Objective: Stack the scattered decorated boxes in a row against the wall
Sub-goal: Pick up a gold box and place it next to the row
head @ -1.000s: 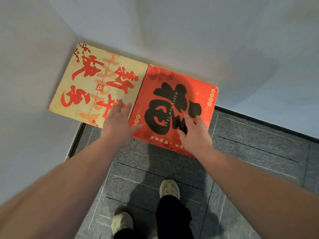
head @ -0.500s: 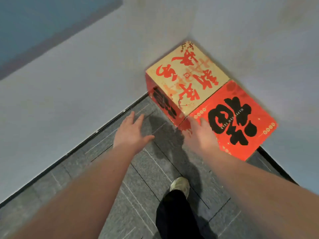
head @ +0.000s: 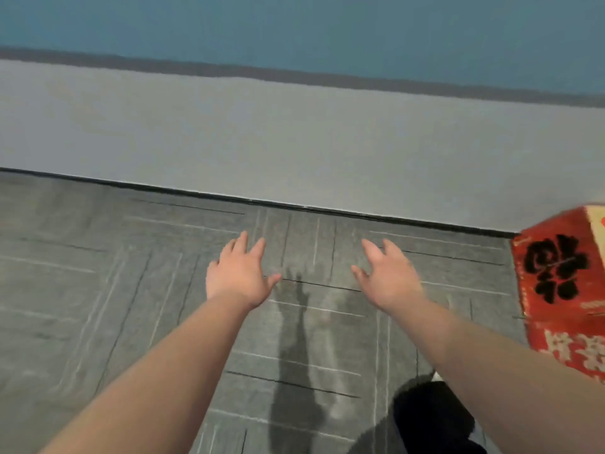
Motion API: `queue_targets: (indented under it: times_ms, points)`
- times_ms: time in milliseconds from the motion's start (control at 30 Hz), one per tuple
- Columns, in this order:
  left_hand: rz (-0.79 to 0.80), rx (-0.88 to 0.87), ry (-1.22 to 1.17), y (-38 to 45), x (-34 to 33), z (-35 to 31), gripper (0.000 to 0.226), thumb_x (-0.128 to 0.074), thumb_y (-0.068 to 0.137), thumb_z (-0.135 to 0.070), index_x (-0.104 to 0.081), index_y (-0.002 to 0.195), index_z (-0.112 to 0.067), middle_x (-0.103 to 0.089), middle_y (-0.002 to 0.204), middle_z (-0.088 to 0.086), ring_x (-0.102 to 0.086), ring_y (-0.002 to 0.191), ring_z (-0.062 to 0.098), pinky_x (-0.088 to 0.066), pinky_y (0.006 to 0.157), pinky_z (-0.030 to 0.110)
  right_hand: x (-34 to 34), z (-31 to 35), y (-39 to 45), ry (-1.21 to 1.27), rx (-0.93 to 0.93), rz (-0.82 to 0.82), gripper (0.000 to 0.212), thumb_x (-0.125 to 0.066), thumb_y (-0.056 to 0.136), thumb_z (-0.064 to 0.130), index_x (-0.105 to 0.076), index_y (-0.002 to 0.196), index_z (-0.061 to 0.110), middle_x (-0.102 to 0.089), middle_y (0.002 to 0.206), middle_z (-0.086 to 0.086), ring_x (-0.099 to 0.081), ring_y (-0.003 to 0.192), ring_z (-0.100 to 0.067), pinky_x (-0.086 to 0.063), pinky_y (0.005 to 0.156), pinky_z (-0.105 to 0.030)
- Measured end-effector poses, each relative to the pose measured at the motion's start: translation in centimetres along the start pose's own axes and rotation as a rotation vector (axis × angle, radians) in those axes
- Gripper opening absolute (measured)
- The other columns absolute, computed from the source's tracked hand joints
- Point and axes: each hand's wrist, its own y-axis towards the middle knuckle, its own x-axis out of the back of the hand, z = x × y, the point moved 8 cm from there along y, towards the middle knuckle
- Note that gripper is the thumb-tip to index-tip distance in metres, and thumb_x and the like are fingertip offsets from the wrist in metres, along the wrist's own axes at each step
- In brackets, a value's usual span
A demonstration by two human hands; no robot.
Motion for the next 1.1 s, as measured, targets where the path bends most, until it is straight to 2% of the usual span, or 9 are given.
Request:
queue_targets:
  times_ms: [167,333,400,567,833,1100]
  points:
    - [0.002,0.251,-0.129,-7.7,-1.2,19.8,0.076,-0.043,0.088,-0.064,-0.014,0.15,-0.031,-0.002,0.16,0.0,-0.011,0.145,0.025,-0.028,0.11,0.044,-5.6,18.9,-3.8,-0.103,0.211,0.108,0.057,-0.043,0.097,0.044,-0.023,0.149,0.03,-0.018,0.157,-0.012,-0.017,0.145,-0.025,-0.022,0.116,-0.04]
    - [-0.015,0.469,-0.248,-13.7,-3.3,33.9,0.072,-0.043,0.09,-0.061,-0.015,0.15,-0.032,-0.003,0.16,-0.001,-0.017,0.143,0.025,-0.033,0.106,0.044,-11.5,33.9,-7.9,-0.227,0.428,0.169,0.055,-0.041,0.098,0.044,-0.024,0.149,0.03,-0.027,0.151,-0.008,-0.026,0.14,-0.026,-0.03,0.11,-0.041]
    - [0.008,0.576,-0.325,-16.3,-5.0,38.2,0.072,-0.041,0.09,-0.062,-0.015,0.15,-0.032,-0.004,0.16,-0.001,-0.016,0.143,0.025,-0.032,0.108,0.044,-14.5,38.6,-9.5,-0.272,0.497,0.211,0.054,-0.042,0.098,0.044,-0.025,0.148,0.03,-0.028,0.15,-0.007,-0.028,0.139,-0.025,-0.031,0.109,-0.042]
    - [0.006,0.712,-0.382,-20.4,-7.4,47.5,0.069,-0.04,0.091,-0.061,-0.017,0.149,-0.033,-0.008,0.159,0.0,-0.021,0.142,0.024,-0.034,0.106,0.045,-20.7,49.5,-11.5,-0.363,0.629,0.275,0.056,-0.042,0.097,0.047,-0.025,0.148,0.03,-0.028,0.151,-0.008,-0.027,0.14,-0.026,-0.03,0.109,-0.045]
    - [0.013,0.912,-0.475,-21.0,-7.1,64.4,0.07,-0.039,0.091,-0.062,-0.017,0.15,-0.032,-0.008,0.16,0.001,-0.017,0.144,0.026,-0.033,0.109,0.047,-27.2,68.5,-11.6,-0.448,0.802,0.324,0.056,-0.042,0.097,0.047,-0.029,0.147,0.026,-0.032,0.147,-0.011,-0.032,0.136,-0.029,-0.035,0.106,-0.046]
    - [-0.055,0.915,-0.584,-19.1,-5.4,78.5,0.069,-0.039,0.092,-0.061,-0.016,0.15,-0.032,-0.007,0.159,0.0,-0.013,0.145,0.023,-0.029,0.11,0.045,-31.4,84.0,-11.0,-0.497,0.801,0.29,0.055,-0.045,0.095,0.047,-0.032,0.145,0.027,-0.038,0.141,-0.011,-0.036,0.133,-0.031,-0.038,0.104,-0.048]
